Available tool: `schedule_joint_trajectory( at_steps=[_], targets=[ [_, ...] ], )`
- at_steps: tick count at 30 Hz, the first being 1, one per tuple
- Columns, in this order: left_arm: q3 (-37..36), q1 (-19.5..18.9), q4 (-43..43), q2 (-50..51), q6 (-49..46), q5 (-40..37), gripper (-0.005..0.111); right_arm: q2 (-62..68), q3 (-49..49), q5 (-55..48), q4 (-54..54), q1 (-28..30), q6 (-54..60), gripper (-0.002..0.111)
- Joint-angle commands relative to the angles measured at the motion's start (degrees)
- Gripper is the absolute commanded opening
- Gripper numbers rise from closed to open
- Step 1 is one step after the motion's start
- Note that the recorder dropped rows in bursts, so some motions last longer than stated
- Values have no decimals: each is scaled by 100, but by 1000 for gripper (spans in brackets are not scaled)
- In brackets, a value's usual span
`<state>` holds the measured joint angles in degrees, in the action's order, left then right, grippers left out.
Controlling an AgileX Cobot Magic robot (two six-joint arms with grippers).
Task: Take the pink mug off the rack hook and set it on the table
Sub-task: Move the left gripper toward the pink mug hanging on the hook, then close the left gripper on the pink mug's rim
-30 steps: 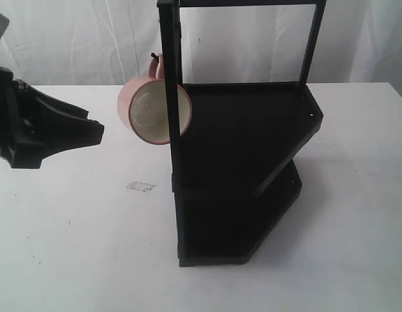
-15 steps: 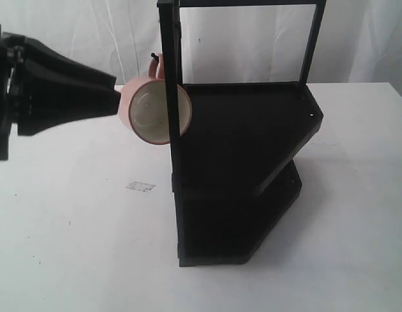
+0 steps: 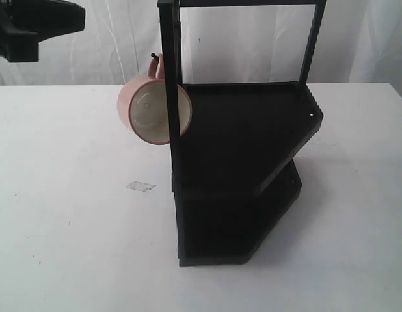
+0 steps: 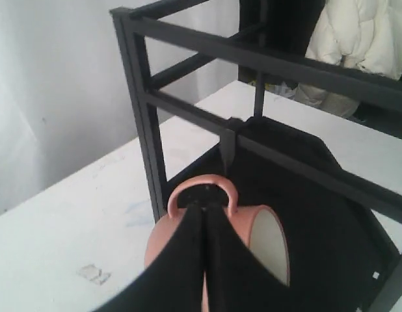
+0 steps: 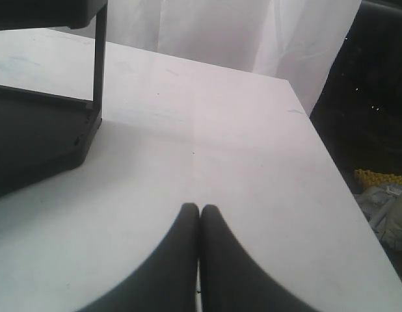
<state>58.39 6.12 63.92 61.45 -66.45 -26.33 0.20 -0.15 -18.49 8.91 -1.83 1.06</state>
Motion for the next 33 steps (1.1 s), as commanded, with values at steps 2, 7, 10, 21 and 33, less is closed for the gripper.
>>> schedule_joint_trajectory(
  at_steps=[2, 7, 10, 21, 33],
  targets=[
    [61, 35, -2399, 161, 2669, 121, 0, -20, 15, 48, -27, 21, -30, 0],
    [706, 35, -5692, 532, 5510, -1287, 0, -20, 15, 48, -27, 21, -30, 0],
    [1077, 56, -5555, 666, 5602, -1825, 0, -20, 15, 48, -27, 21, -30, 0],
    [948, 1289, -4187, 600, 4204, -1458, 0, -20, 15, 48, -27, 21, -30, 0],
    [606, 1404, -3990, 600, 4054, -838, 41, -20, 15, 48, -27, 21, -30, 0]
  ],
)
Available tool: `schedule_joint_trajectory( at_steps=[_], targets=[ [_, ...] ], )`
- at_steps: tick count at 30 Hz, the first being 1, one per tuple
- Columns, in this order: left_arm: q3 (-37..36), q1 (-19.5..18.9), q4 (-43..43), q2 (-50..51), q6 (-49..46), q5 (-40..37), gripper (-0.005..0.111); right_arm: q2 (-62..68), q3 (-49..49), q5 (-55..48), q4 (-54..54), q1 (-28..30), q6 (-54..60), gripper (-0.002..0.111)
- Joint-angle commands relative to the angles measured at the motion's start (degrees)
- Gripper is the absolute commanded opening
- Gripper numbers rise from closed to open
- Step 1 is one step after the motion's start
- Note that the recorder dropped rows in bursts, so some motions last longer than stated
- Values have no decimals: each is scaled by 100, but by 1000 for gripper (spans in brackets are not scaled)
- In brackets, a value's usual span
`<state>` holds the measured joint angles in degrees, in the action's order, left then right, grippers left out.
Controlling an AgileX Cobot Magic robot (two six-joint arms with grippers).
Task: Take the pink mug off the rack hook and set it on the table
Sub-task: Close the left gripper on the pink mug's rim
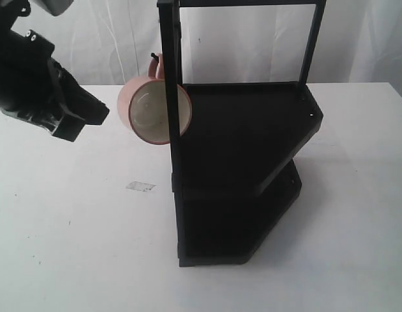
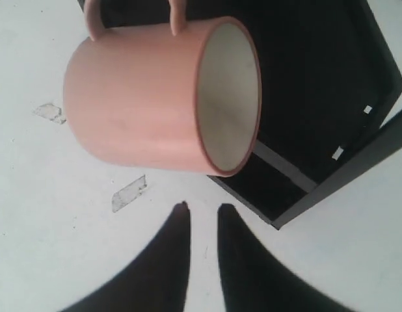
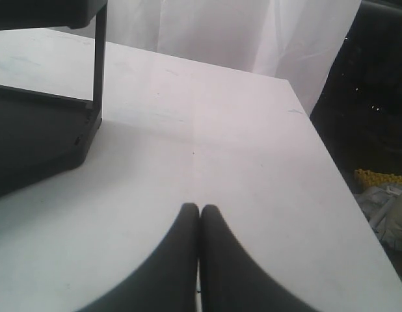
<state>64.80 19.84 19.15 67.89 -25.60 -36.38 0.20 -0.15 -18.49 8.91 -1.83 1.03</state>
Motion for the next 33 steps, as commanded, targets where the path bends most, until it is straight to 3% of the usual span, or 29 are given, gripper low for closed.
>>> schedule_joint_trajectory(
  at_steps=[1, 2, 4, 16, 28, 33],
  targets=[
    [-35, 32, 646, -44, -31, 208, 46, -20, 15, 48, -27, 21, -27, 0],
    [-35, 32, 861, -44, -249, 245, 55, -20, 15, 48, -27, 21, -27, 0],
    [-35, 32, 918, 0, -473, 339, 61, -20, 15, 48, -27, 21, -27, 0],
    [-35, 32, 995, 576, -460, 1098, 60, -20, 15, 48, -27, 21, 49, 0],
    [-35, 32, -594, 585, 680, 1165, 53, -20, 15, 48, -27, 21, 25, 0],
    [-35, 32, -779, 585, 829, 1348, 53, -20, 15, 48, -27, 21, 25, 0]
  ],
)
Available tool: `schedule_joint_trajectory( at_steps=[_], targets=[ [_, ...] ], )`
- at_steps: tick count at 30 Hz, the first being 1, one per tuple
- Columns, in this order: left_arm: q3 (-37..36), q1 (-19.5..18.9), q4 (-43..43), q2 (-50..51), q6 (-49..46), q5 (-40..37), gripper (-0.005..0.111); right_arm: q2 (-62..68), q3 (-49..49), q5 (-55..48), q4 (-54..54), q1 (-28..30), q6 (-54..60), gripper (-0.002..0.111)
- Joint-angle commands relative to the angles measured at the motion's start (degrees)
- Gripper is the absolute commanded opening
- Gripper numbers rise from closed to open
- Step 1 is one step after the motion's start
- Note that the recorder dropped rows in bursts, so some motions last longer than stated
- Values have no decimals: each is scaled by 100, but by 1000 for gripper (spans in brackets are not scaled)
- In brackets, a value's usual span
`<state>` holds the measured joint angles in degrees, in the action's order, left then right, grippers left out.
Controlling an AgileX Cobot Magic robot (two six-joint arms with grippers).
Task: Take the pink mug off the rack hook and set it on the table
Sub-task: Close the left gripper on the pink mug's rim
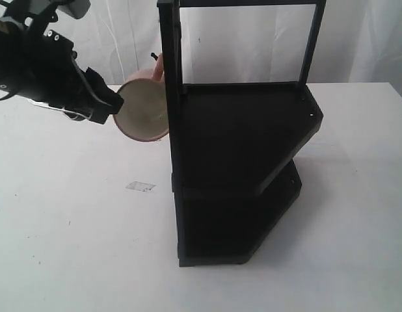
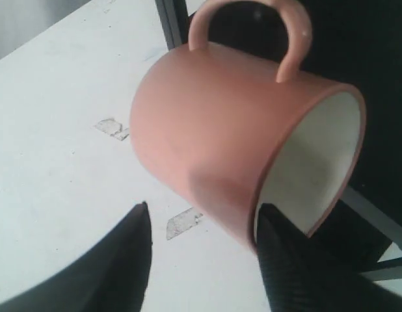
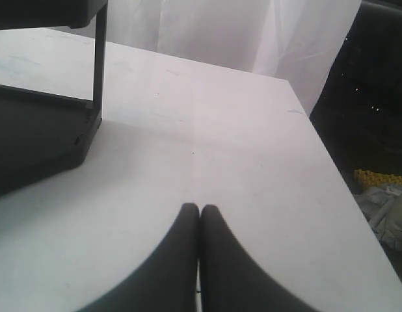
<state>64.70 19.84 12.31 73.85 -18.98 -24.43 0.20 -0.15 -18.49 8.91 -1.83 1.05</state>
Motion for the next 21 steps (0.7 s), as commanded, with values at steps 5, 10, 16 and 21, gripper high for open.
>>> schedule_joint_trajectory(
  at_steps=[5, 10, 16, 21],
  targets=[
    [-25, 32, -95, -11, 167, 578, 53, -20, 15, 48, -27, 21, 23, 0],
    [-25, 32, -95, 14, -184, 709, 53, -20, 15, 48, -27, 21, 23, 0],
    [-25, 32, -87, 292, -785, 709, 53, -20, 15, 48, -27, 21, 23, 0],
    [-25, 32, -73, 380, -785, 709, 53, -20, 15, 48, -27, 21, 23, 0]
  ],
)
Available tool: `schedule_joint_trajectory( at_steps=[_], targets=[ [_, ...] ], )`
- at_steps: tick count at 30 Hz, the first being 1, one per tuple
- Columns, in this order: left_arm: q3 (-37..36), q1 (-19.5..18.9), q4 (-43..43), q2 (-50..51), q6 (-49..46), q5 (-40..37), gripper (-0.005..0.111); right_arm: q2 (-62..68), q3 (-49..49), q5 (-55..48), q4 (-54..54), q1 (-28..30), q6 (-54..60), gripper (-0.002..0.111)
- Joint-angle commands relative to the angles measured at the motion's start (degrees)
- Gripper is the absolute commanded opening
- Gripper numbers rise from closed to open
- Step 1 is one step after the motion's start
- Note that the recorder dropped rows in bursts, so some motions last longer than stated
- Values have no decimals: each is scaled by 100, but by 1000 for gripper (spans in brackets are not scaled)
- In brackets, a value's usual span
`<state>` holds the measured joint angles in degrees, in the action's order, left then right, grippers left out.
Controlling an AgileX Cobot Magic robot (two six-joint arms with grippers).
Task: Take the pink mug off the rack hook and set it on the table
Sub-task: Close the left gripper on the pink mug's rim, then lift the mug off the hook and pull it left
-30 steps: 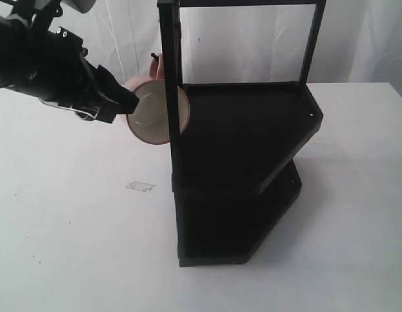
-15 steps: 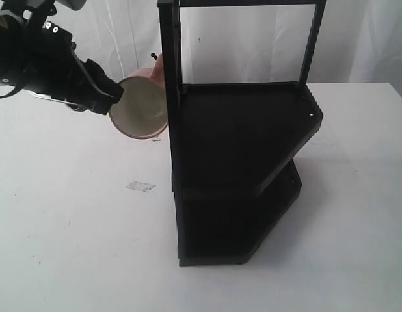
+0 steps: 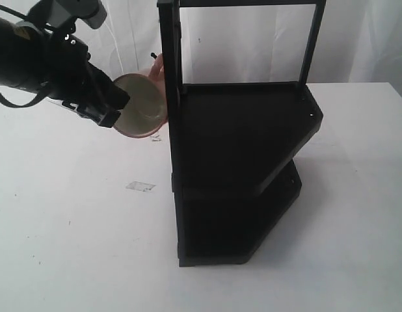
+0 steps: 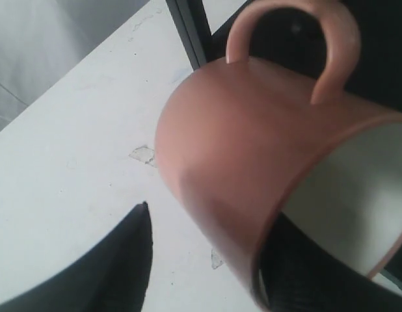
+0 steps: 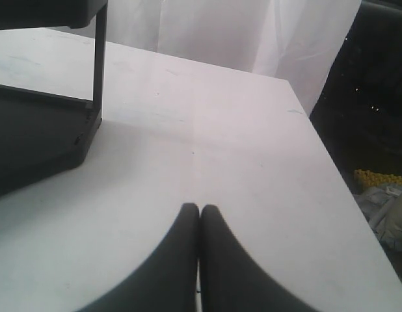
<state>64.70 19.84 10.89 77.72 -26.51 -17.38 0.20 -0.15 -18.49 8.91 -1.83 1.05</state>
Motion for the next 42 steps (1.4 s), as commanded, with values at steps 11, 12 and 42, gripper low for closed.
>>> schedule_joint_trajectory(
  at_steps=[11, 12, 42],
  targets=[
    [-25, 32, 68, -7, -32, -79, 23, -20, 15, 48, -27, 21, 23, 0],
    [-25, 32, 68, -7, -32, -124, 18, -20, 15, 48, -27, 21, 23, 0],
    [-25, 32, -64, -345, 119, -224, 0, -20, 15, 58, -27, 21, 24, 0]
  ],
)
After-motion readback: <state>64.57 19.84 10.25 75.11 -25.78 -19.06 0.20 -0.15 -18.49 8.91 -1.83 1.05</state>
